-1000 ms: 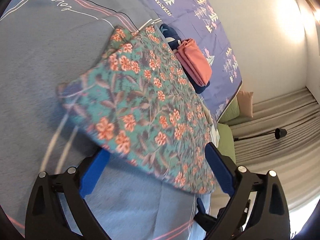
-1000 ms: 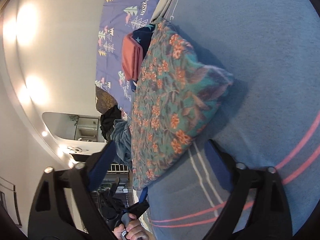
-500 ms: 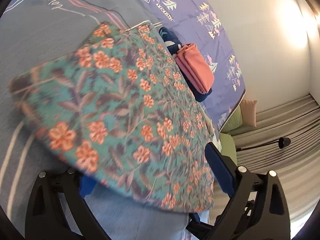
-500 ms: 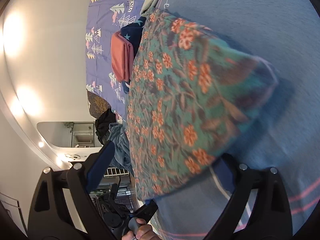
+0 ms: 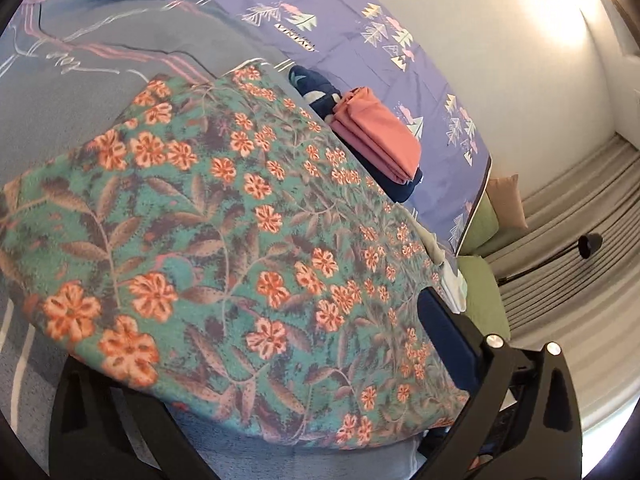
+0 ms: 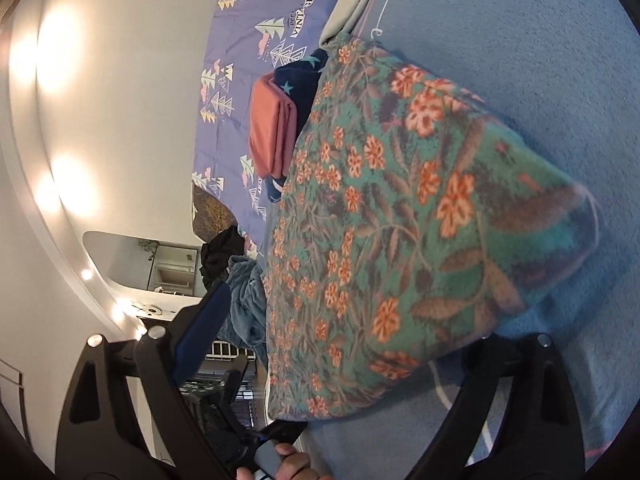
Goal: Fold small clothes
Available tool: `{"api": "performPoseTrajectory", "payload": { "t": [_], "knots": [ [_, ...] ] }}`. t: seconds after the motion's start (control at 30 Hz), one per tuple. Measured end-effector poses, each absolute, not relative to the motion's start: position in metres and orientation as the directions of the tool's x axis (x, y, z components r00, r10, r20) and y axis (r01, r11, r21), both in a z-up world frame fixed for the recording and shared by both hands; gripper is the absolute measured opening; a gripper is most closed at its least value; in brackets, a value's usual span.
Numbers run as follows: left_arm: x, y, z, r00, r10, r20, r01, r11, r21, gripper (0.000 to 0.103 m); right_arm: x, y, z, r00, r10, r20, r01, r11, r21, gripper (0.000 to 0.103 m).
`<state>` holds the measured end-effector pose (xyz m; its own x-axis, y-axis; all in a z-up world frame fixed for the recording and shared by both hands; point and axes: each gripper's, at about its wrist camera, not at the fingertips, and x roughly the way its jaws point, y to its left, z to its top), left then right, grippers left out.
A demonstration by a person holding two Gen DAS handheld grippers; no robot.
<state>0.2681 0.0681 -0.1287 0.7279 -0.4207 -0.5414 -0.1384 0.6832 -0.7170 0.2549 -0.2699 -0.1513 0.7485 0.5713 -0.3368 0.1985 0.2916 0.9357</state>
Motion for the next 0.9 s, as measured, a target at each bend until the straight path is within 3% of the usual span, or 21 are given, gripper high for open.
{"api": "performPoseTrajectory", "payload": {
  "t": [0.2, 0.33, 0.43, 0.57, 0.7, 0.77, 0.9],
  "knots": [
    [0.265, 0.08, -0.131, 0.739, -0.46, -0.492, -0.129, 0.62, -0.774, 0.102, 0.227, -0.282, -0.16, 0.802, 0.544, -0.246, 0.211, 0.127, 0.969, 0.091],
    [0.263, 0.089, -0.133, 0.754, -0.526, -0.394, -0.06, 0.543, -0.838, 0.102, 0.215, -0.291, -0.171, 0.818, 0.568, -0.095, 0.118, -0.003, 0.993, 0.091],
    [0.258, 0.092, -0.134, 0.768, -0.549, -0.328, -0.006, 0.507, -0.862, 0.102, 0.214, -0.292, -0.172, 0.81, 0.582, -0.069, 0.09, -0.008, 0.996, 0.091],
    [0.251, 0.093, -0.134, 0.793, -0.544, -0.273, 0.031, 0.483, -0.875, 0.102, 0.225, -0.286, -0.165, 0.792, 0.59, -0.156, 0.146, 0.064, 0.987, 0.092],
    [0.249, 0.092, -0.133, 0.797, -0.542, -0.266, 0.043, 0.491, -0.87, 0.102, 0.23, -0.266, -0.143, 0.735, 0.538, -0.413, 0.276, 0.319, 0.907, 0.091],
    [0.246, 0.089, -0.133, 0.804, -0.528, -0.272, 0.053, 0.519, -0.853, 0.102, 0.234, -0.252, -0.138, 0.722, 0.485, -0.494, 0.301, 0.423, 0.855, 0.092],
    [0.245, 0.079, -0.13, 0.81, -0.503, -0.302, 0.056, 0.58, -0.813, 0.102, 0.253, -0.238, -0.133, 0.742, 0.405, -0.534, 0.317, 0.49, 0.812, 0.101]
  ]
}}
